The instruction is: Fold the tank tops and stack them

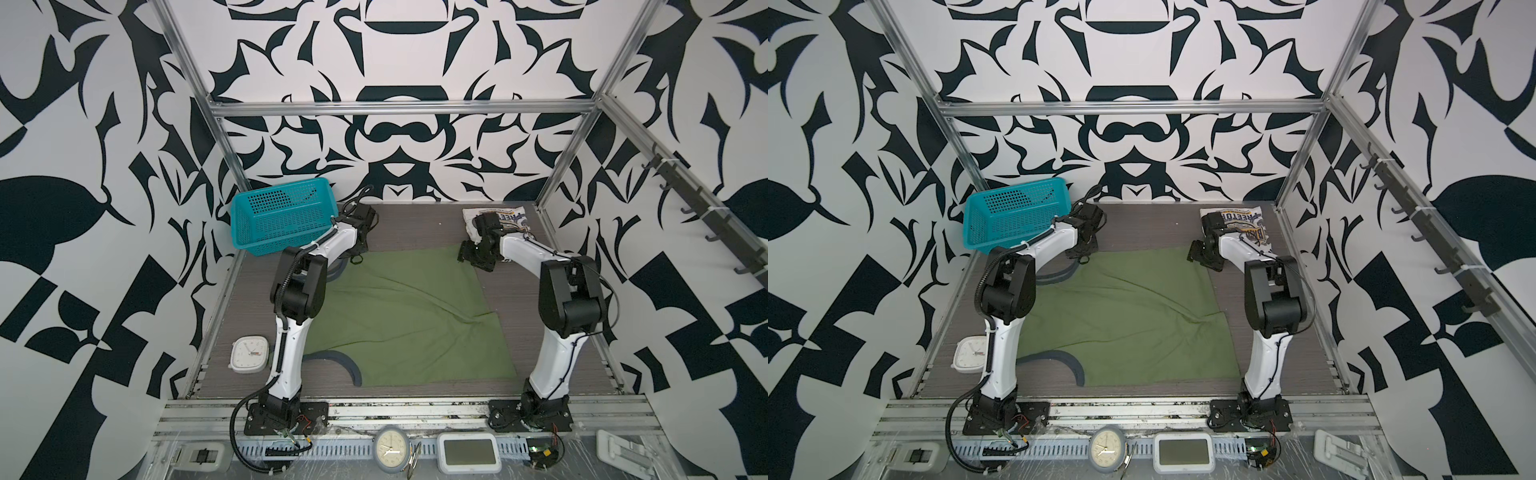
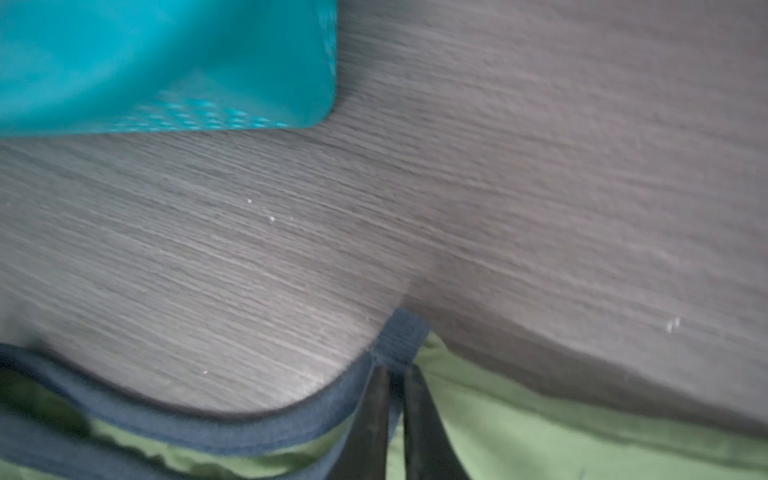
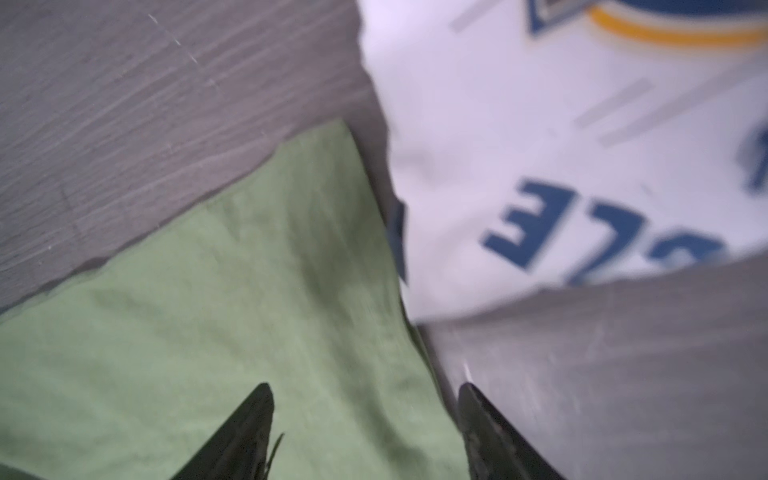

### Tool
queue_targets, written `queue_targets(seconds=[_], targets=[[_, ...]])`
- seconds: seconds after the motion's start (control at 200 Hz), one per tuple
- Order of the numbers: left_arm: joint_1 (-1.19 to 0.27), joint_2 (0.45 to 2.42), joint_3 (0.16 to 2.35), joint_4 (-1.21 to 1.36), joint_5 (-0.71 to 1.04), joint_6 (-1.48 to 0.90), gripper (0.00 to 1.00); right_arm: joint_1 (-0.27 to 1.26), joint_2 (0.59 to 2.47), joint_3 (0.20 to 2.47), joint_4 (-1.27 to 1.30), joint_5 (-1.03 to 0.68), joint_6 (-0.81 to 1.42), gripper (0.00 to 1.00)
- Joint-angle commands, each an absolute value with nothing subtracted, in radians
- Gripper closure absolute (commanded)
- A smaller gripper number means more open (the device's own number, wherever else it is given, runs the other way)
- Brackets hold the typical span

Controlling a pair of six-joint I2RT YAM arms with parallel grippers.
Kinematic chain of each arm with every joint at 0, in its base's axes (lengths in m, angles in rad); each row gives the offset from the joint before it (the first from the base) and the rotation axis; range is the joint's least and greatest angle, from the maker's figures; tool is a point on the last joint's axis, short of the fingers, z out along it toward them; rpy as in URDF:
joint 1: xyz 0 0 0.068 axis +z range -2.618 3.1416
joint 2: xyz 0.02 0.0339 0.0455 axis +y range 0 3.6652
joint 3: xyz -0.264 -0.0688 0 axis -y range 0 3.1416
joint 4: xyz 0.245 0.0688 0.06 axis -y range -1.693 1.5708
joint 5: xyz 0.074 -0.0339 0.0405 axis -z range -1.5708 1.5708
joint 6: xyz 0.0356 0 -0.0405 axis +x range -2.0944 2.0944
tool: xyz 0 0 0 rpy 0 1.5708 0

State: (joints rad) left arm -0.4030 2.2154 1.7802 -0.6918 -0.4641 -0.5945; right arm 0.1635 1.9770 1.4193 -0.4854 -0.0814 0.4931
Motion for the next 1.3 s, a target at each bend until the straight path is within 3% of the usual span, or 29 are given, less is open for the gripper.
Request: queue_targets(seconds=[0.0,0.645,0.77,0.835,0.9,1.055,1.15,1.295], targets=[[-0.398,2.216,1.788,-0.683,-0.495,-0.594,0.9,0.167,2.014,1.52,-0.521,-0.102,0.457,0.31],[-0.398,2.209,1.796,-0.669,-0.491,-0.606,0.96,0.167,2.297,1.884,-0.651,-0.034,0.403,0.41],[-0.398,2.201,1.788,-0.669,-0.486,-0.606,0.94,0.167,2.304,1.887,-0.649,-0.033,0.4,0.49],[-0.397,2.204,1.793,-0.672,-0.484,-0.604,0.94,0.167,2.311,1.892,-0.652,-0.031,0.399,0.59],[-0.396,2.212,1.808,-0.697,-0.485,-0.603,0.89,0.167,2.313,1.893,-0.658,-0.025,0.399,0.63],[-0.397,2.184,1.79,-0.736,-0.5,-0.63,0.61,0.167,2.316,1.892,-0.661,-0.008,0.395,0.63],[-0.396,2.177,1.766,-0.726,-0.495,-0.629,0.57,0.166,2.323,1.899,-0.663,-0.002,0.393,0.63],[-0.394,2.204,1.765,-0.72,-0.479,-0.624,0.58,0.167,2.33,1.911,-0.666,0.005,0.392,0.73]])
